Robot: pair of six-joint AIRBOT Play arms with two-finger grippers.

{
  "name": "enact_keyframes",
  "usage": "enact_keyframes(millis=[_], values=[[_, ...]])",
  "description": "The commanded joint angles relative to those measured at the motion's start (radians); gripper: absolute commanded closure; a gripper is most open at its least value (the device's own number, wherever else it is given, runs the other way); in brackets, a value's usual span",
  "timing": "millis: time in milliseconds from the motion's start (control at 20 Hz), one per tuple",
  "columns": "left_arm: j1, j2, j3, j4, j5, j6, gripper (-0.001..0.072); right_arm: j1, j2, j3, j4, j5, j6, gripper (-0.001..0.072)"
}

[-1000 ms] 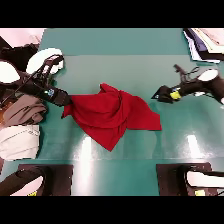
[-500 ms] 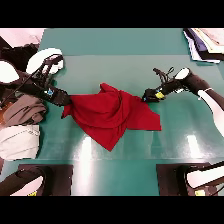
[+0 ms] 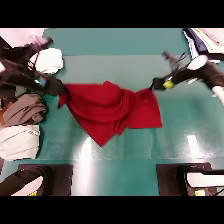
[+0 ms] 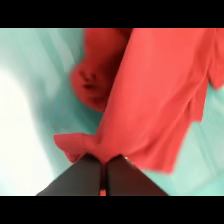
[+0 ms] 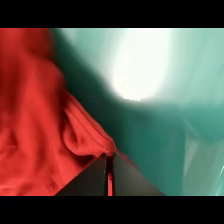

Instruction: Fold the shirts.

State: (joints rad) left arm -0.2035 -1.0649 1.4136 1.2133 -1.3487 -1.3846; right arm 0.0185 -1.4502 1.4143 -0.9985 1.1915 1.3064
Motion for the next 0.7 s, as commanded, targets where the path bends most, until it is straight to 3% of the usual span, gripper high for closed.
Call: enact_keyframes(millis=[0, 300, 500, 650], values=[[0.001, 0.016, 0.26, 0.031, -0.01, -0.008, 0.0686, -0.052, 0.191, 0.178, 0.004, 0.002, 0.002, 0.0696], [0.001, 0.077, 0.67, 0.029, -0.04, -0.027, 0.0686, -0.106, 0.449, 0.439, 0.002, -0.012, 0.007, 0.0696], [0.001, 0.19, 0.693, 0.015, 0.03, -0.086, 0.0686, -0.184, 0.586, 0.51, 0.002, -0.038, 0.029, 0.0696], [0.001, 0.242, 0.701, -0.082, 0.113, -0.086, 0.0686, -0.291, 0.649, 0.546, 0.002, -0.052, 0.029, 0.0698]])
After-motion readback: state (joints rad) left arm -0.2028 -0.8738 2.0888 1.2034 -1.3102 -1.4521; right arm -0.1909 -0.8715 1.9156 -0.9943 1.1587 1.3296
